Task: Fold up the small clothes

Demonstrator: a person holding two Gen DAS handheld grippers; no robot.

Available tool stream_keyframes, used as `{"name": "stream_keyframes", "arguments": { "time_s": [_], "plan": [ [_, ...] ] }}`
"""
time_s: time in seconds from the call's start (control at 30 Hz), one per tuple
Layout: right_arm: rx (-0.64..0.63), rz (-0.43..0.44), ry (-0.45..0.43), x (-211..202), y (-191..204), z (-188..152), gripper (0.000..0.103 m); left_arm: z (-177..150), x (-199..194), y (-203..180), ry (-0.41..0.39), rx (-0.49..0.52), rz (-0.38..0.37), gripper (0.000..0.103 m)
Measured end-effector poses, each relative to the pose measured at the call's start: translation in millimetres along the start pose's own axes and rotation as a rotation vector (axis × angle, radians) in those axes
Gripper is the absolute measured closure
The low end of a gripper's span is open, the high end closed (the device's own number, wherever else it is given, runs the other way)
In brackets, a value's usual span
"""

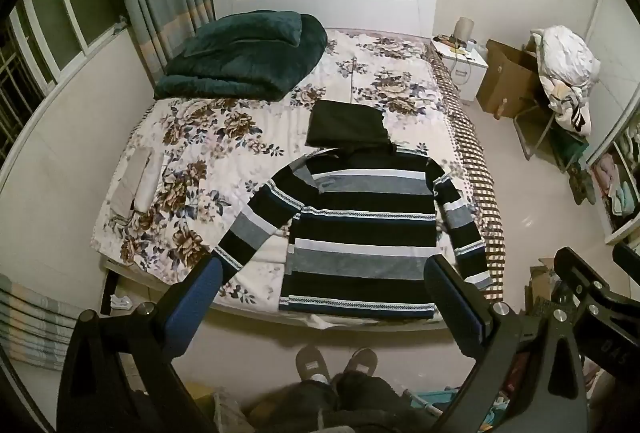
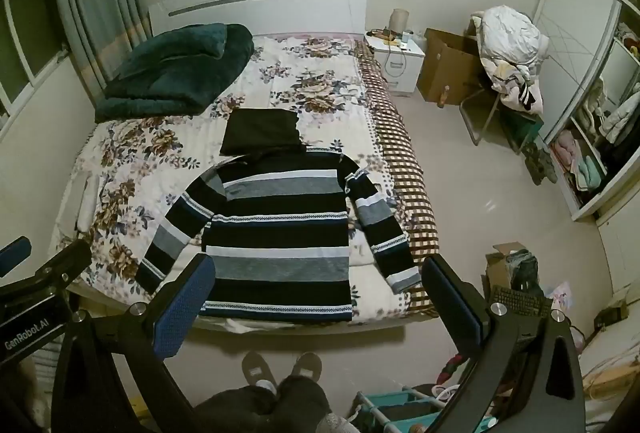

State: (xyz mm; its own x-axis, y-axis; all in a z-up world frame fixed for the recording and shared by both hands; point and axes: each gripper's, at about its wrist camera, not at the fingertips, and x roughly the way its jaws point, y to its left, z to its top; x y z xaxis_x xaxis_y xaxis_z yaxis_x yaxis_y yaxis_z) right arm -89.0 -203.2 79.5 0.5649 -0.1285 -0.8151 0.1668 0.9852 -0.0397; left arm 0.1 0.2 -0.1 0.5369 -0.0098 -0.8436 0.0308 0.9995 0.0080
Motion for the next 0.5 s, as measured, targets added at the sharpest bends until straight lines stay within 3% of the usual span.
{"name": "stream_keyframes", "arguments": {
  "time_s": [0.5],
  "plan": [
    [0.000,0.003,0.001,-3.9,-0.5,1.6,0.000,1.0,-1.9,-2.8,-0.009,0.000,-0.002,0.000]
  ]
}}
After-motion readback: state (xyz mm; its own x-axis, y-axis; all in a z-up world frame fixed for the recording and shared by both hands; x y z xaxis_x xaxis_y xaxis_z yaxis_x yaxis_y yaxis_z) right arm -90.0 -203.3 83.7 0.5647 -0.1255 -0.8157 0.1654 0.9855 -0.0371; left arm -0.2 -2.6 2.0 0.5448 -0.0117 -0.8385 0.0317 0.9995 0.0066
